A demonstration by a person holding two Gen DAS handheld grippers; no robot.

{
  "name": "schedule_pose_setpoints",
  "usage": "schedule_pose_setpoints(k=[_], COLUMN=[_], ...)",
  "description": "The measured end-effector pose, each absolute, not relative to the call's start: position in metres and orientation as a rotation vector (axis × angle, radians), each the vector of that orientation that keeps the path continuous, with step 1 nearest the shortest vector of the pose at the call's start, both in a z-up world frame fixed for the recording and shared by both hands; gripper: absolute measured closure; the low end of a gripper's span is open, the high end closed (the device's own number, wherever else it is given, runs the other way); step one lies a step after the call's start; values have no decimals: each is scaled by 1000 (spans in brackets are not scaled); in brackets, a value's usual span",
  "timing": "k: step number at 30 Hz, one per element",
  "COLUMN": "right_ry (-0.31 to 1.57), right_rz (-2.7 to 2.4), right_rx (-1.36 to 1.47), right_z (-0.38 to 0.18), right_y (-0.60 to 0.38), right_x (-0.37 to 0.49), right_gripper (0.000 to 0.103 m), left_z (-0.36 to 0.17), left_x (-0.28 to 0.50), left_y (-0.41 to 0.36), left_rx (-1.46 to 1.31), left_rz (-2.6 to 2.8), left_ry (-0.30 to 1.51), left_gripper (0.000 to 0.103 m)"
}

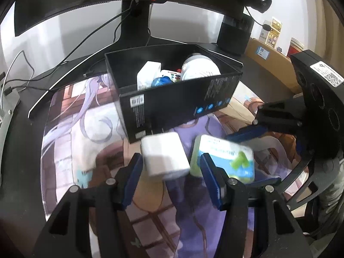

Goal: Organize rigid objects
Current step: 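Grasp the white charger with the left gripper while the right gripper grasps the green earplug case, then carry the charger and earplug case into the black box and open both grippers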

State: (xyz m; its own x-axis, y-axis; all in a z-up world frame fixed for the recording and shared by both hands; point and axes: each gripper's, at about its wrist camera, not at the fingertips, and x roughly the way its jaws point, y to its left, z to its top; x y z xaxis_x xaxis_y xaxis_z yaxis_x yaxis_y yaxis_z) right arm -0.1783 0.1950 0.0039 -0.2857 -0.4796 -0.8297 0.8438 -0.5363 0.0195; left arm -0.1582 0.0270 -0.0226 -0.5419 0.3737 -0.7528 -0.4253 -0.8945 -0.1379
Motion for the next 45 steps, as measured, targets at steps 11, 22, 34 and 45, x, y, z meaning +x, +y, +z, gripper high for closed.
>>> schedule_pose_setpoints(k=[11,22,34,45], right_ry=[529,536,550,512], right_rz=[-1946,-1957,-1971,-2037], right_rx=[1052,1077,1064,993], right_z=[2,7,13,32], right_y=[196,204,204,213], right_x=[-181,-183,-178,-174], right_gripper=[46,46,47,47], left_z=[-28,-37,-22,-1], left_x=[-166,-165,-146,-136], left_y=[29,35,24,20], left_rx=[-1126,-1160,-1072,-970], left_rz=[2442,2450,2426,2475], left_ry=[76,176,163,134], left_gripper=[47,63,63,63])
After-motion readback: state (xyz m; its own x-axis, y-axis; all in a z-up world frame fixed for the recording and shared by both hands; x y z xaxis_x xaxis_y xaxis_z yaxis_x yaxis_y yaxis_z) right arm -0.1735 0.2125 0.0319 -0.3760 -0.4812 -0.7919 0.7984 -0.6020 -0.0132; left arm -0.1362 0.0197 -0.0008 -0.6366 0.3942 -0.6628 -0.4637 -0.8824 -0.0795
